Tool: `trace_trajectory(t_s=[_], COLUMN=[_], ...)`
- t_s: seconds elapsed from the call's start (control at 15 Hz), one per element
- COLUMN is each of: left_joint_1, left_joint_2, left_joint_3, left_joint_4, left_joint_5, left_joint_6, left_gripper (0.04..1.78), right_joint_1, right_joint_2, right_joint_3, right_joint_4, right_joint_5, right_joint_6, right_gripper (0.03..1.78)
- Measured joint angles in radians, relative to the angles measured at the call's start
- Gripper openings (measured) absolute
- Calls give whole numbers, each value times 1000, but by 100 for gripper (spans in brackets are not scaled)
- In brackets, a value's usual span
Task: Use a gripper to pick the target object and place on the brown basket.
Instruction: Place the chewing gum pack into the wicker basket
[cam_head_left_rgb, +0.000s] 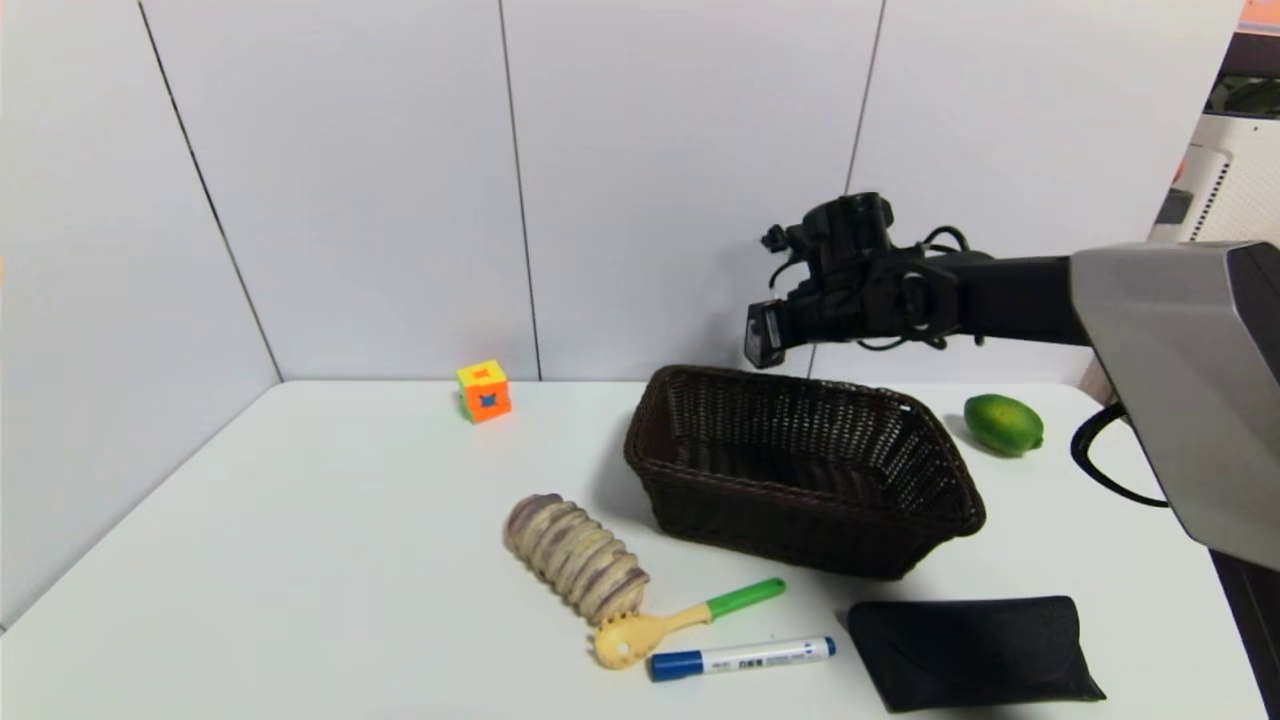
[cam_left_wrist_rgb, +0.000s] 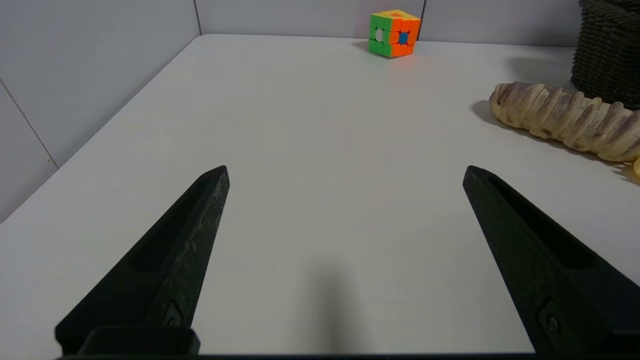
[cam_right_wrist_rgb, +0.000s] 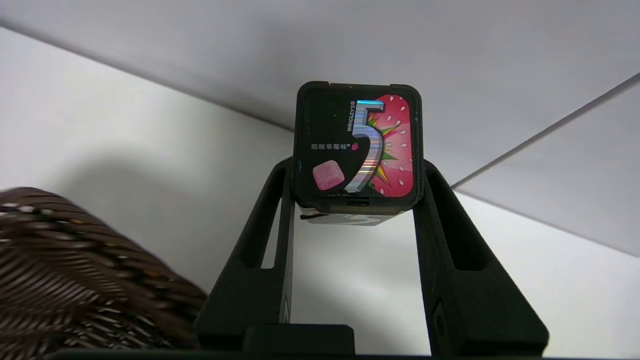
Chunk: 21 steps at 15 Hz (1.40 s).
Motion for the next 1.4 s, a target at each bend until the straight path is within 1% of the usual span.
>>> trace_trajectory(t_s=[0.2,0.33,0.47,0.6,0.67,0.73,0.87,1.0,1.13,1.2,1.4], left_joint_1=[0,0,0,0,0,0,0,0,0,0,0], left_joint_2=[0,0,0,0,0,0,0,0,0,0,0], left_joint_3=[0,0,0,0,0,0,0,0,0,0,0], left_joint_4=[0,0,1,0,1,1,0,0,1,1,0], left_joint_5=[0,0,0,0,0,0,0,0,0,0,0], left_joint_6=[0,0,0,0,0,0,0,0,0,0,0], left_gripper=[169,169,169,169,169,169,169,169,169,169,169], right_joint_1=[-2,-3,-2,6,14,26,45,53,58,59,52], right_joint_2=[-57,-123,-226,-354,-419,-485,-587,-662,-701,-702,-656], right_joint_3=[6,11,13,23,41,80,204,340,438,478,587], right_joint_4=[8,48,130,239,289,337,381,386,355,319,186], right_joint_5=[0,5,29,69,82,93,109,144,191,200,205], right_joint_6=[1,1,1,3,3,4,4,7,23,27,30], right_gripper=[69,69,69,69,69,69,69,69,69,69,69])
